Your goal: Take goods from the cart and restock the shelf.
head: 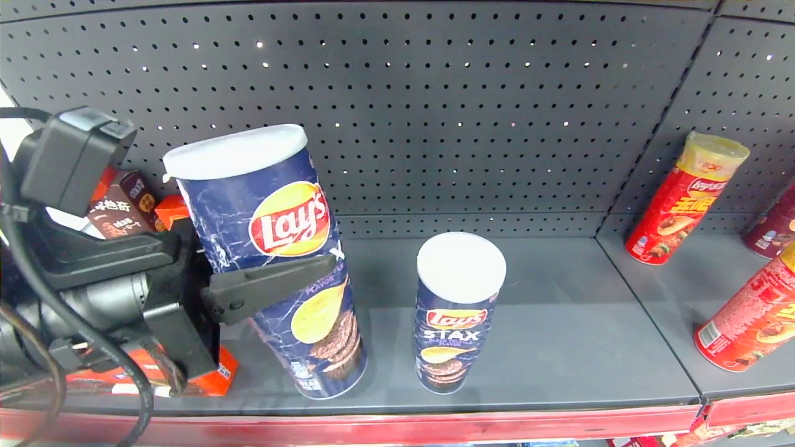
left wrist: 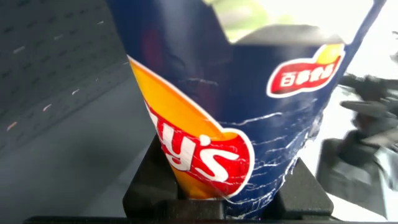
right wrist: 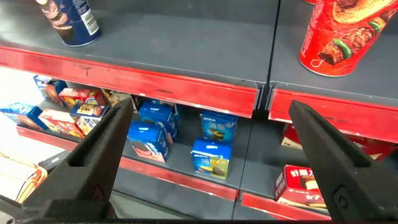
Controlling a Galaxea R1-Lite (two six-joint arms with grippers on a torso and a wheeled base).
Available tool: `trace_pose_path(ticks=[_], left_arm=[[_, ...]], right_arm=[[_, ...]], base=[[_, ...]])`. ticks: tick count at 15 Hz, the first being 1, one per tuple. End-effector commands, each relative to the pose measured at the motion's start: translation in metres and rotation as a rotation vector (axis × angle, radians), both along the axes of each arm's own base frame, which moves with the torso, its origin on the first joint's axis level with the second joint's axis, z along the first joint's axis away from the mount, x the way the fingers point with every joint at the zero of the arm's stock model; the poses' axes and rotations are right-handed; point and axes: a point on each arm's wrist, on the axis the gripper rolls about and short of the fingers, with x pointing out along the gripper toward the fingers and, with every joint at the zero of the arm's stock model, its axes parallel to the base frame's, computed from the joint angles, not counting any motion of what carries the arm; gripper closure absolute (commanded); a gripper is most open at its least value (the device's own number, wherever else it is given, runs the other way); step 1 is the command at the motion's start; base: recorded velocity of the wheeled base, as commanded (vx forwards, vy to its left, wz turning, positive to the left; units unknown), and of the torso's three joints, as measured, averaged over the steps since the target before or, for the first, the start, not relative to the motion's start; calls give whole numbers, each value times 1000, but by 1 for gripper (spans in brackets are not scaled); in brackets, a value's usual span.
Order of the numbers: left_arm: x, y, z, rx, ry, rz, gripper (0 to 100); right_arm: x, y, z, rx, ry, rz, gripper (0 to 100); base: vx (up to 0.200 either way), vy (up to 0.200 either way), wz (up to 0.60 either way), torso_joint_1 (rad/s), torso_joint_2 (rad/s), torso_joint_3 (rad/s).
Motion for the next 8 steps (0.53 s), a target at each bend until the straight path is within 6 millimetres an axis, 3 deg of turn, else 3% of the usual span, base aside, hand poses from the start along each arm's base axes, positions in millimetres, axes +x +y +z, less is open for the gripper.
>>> trace_pose_path(ticks=[1,4,8], left_arm=[[29,0,-1,15,14,17,100],[59,9,-19,114,-35,100,100],[103,-9,-31,154,-47,60,100]], right_arm=[[0,0,0,-1,4,1,0],[0,0,0,-1,4,1,0],[0,0,0,-1,4,1,0]], base=[[0,0,0,0,0,0],[0,0,0,0,0,0],[0,0,0,0,0,0]])
